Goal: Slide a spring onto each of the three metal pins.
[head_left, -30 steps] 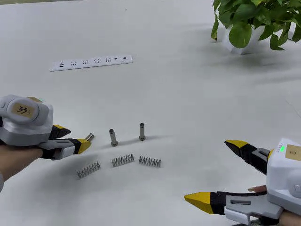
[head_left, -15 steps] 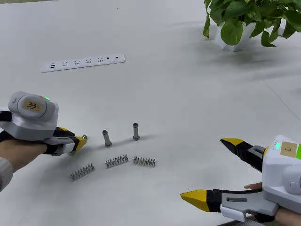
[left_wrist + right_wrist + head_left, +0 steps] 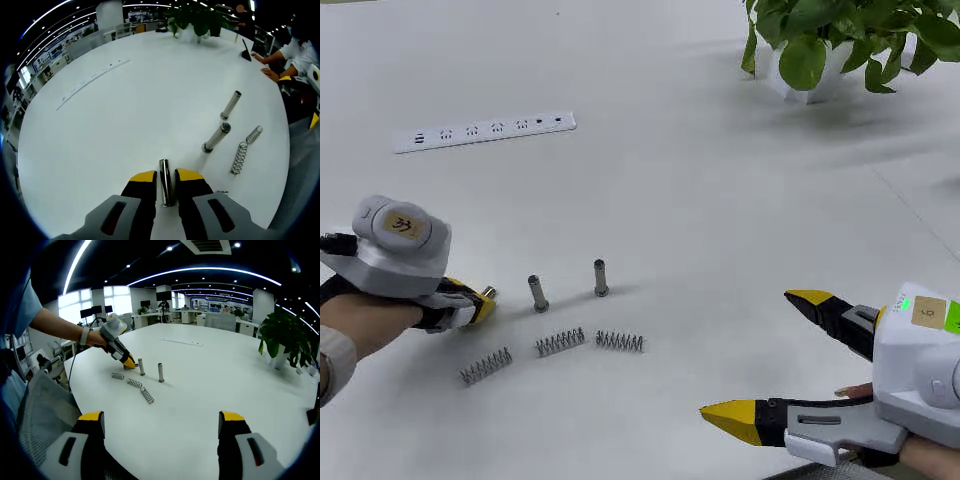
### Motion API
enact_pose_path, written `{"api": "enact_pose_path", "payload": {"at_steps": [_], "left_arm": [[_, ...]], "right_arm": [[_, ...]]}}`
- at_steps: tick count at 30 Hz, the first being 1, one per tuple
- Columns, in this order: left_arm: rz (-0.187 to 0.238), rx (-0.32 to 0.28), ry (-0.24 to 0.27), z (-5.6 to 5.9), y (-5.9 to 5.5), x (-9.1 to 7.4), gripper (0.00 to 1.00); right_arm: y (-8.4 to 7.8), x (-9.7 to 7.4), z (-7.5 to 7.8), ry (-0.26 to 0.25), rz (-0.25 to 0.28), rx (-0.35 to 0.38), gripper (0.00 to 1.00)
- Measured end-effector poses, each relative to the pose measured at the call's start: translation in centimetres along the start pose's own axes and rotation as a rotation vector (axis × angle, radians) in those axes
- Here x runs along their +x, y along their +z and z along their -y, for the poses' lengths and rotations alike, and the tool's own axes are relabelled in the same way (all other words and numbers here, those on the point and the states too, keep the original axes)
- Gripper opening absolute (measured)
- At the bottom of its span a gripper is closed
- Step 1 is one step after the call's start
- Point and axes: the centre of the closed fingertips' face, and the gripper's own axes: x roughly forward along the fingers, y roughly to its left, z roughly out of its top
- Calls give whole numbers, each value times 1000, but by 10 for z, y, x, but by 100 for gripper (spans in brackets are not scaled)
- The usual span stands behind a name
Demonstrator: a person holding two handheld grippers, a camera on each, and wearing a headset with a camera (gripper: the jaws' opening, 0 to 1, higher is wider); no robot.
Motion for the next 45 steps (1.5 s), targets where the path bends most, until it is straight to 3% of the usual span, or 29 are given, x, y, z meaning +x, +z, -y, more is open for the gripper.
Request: {"api": "enact_pose_path", "payload": {"at_steps": [7, 11, 28, 39, 45], "left_arm": [[-40, 23, 21, -1, 0, 1, 15], [-78, 71, 45, -1, 0, 3, 13], [-151, 68, 60, -7, -3, 5, 9], [-106, 29, 58, -11, -4, 5, 7], [-49, 2, 52, -6, 2, 1, 7]], "right_arm": [[3, 0, -1, 3, 6, -1, 95], [3, 0, -1, 3, 6, -2, 95], [1, -1, -1, -1, 11, 4, 95], [0, -3, 0, -5, 12, 6, 94], [0, -1, -1, -2, 13, 7, 94]]}}
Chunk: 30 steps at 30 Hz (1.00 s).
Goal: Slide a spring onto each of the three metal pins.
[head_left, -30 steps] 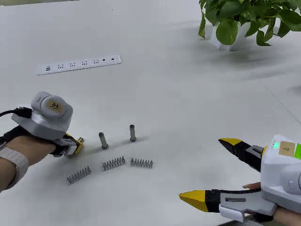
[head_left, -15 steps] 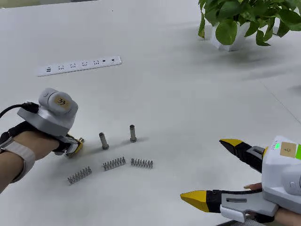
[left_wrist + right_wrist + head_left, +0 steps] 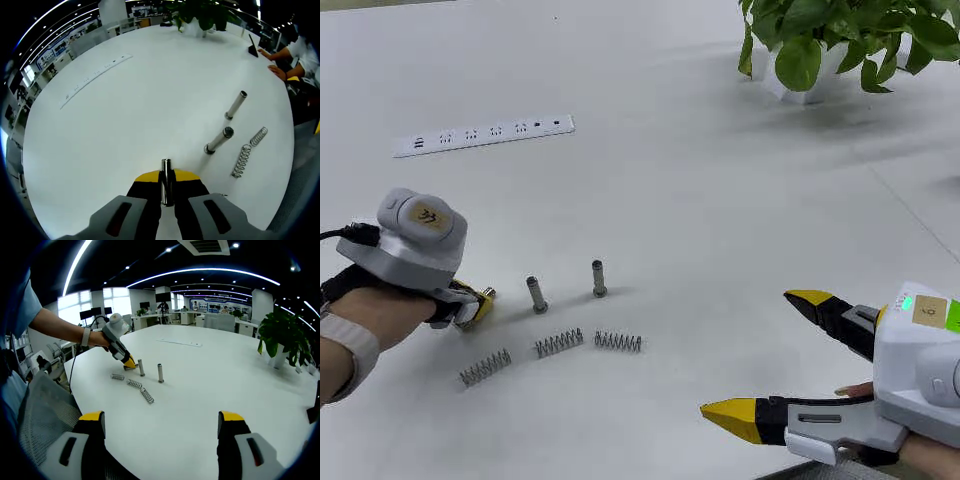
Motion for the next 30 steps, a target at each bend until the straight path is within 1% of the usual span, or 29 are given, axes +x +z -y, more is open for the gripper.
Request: {"api": "enact_pose_path", "payload": {"at_steps": [4, 7, 9, 11, 12, 13, 15, 16, 18, 20, 25, 26, 30], "left_arm": [[36, -5, 2, -1, 2, -3, 7], [63, -7, 1, 3, 7, -9, 7], [75, -9, 2, 4, 8, -11, 7], [91, -9, 8, 4, 8, -13, 7], [97, -13, 7, 1, 9, -13, 7], [103, -14, 9, 0, 8, -14, 7], [115, -17, 12, 3, 9, -17, 7], [128, -14, 17, 3, 10, -19, 7], [144, -24, 19, 5, 10, -23, 7], [148, -27, 20, 7, 8, -25, 7], [176, -43, 27, 12, 5, -31, 7], [182, -43, 32, 10, 5, -31, 7], [204, -48, 42, 9, 3, -34, 7]], "right_arm": [[1, 2, -3, 7, 1, -2, 94], [1, 4, -5, 13, 3, -3, 94], [2, 4, -6, 16, 5, -3, 94], [3, 5, -7, 18, 4, -4, 94], [2, 5, -8, 20, 4, -3, 94], [2, 5, -7, 20, 4, -4, 94], [2, 5, -7, 22, 4, -4, 94], [2, 5, -8, 22, 4, -4, 94], [1, 5, -7, 23, 3, -4, 94], [1, 5, -8, 24, 3, -5, 94], [2, 6, -9, 28, 6, -7, 94], [3, 6, -9, 30, 5, -7, 94], [2, 7, -10, 34, 6, -9, 94]]}}
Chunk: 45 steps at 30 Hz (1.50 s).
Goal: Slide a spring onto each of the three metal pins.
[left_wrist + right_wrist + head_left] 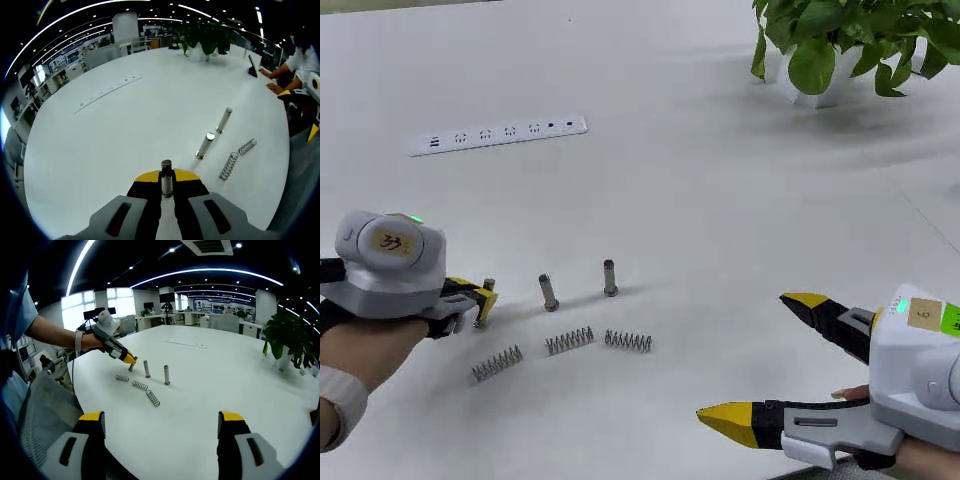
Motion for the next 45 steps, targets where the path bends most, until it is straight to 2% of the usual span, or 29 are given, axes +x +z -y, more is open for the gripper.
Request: {"api": "enact_pose_path", "payload": {"at_steps": [7, 13, 19, 23, 31, 45], "left_arm": [[19, -20, 10, 3, -1, -5, 7], [38, -27, 25, -2, -4, -9, 7], [48, -35, 34, 0, -6, -12, 7], [62, -41, 45, -4, -12, -13, 7], [85, -44, 59, 1, -13, -16, 7], [90, -30, 53, 5, -13, -17, 8]], "right_arm": [[0, 1, -1, 4, -2, -4, 94], [1, 1, -4, 7, -2, -5, 94], [0, 1, -4, 10, -7, -8, 94], [1, 1, -5, 13, -5, -10, 94], [3, 2, -7, 18, -4, -14, 94], [2, 0, -8, 19, -4, -13, 94]]}}
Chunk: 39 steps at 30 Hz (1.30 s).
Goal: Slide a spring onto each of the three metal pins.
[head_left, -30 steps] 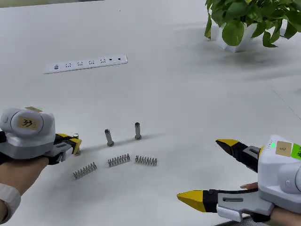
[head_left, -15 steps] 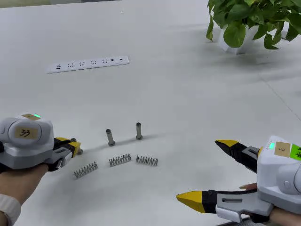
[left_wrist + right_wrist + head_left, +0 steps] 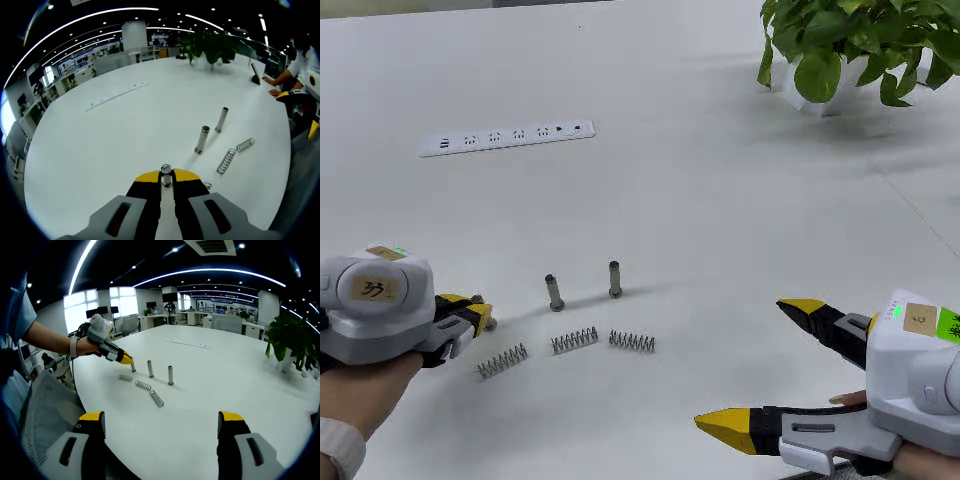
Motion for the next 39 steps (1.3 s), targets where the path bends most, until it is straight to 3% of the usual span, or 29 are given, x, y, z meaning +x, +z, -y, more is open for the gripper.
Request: {"api": "enact_pose_path", "payload": {"at_steps": [15, 21, 28, 39], "left_arm": [[10, 19, -12, 3, 1, 1, 10], [20, 27, 0, 1, -1, 3, 30], [18, 2, -22, 6, -6, 5, 59], [23, -25, -60, 12, -10, 1, 78]], "right_arm": [[-2, 1, 0, 4, -6, 0, 94], [-2, 1, 0, 4, -8, 0, 94], [-5, 1, -1, 3, -14, 1, 95], [-5, 3, 0, 6, -20, -4, 95]]}}
